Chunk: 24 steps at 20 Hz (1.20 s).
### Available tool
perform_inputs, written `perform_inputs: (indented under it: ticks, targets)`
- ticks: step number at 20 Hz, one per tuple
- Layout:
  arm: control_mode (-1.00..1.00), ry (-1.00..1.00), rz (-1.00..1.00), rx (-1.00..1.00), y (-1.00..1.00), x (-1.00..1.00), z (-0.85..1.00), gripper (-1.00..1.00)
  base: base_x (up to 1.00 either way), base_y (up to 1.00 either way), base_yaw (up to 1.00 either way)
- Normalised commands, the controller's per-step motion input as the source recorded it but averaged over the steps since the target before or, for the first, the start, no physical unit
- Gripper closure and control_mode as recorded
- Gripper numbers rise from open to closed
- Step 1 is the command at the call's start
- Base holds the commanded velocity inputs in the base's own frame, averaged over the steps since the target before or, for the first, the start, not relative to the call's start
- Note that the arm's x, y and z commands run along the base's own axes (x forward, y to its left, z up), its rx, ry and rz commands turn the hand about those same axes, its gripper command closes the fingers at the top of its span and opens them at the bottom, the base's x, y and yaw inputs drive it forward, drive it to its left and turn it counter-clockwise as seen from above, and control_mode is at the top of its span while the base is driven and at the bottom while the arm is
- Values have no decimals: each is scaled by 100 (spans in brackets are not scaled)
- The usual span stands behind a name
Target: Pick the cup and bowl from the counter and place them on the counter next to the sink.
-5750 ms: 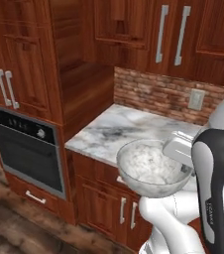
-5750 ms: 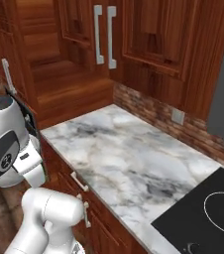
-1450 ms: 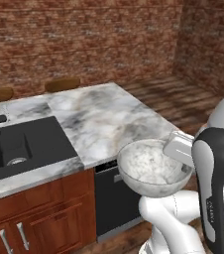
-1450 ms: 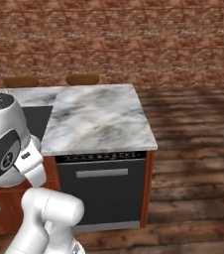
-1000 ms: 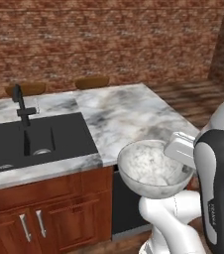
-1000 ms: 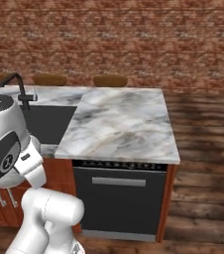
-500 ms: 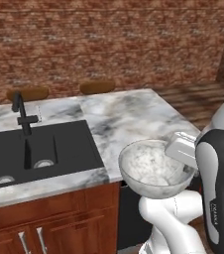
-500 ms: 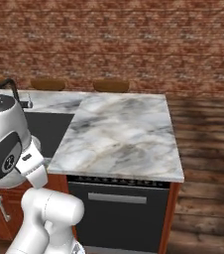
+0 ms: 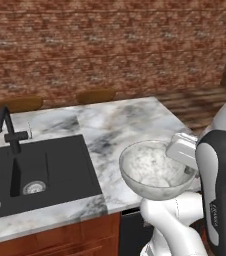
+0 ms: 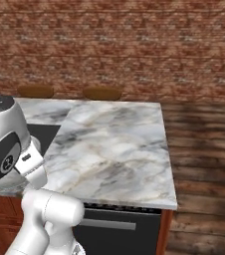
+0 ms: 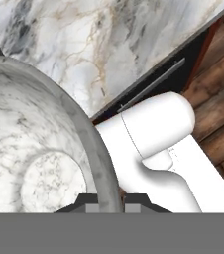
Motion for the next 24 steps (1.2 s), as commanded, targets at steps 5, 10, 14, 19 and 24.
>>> perform_inputs:
  ticks: [5, 10, 14, 19, 24]
  targets:
    - [100, 0, 0, 0, 0, 0, 0, 100, 55, -45, 0]
    - [100, 0, 0, 0, 0, 0, 0, 100, 26, -7, 0]
    - [100, 0, 0, 0, 0, 0, 0, 100, 0, 0, 0]
    - [100, 0, 0, 0, 0, 0, 0, 100, 0, 0, 0]
    - [100, 0, 0, 0, 0, 0, 0, 100, 0, 0, 0]
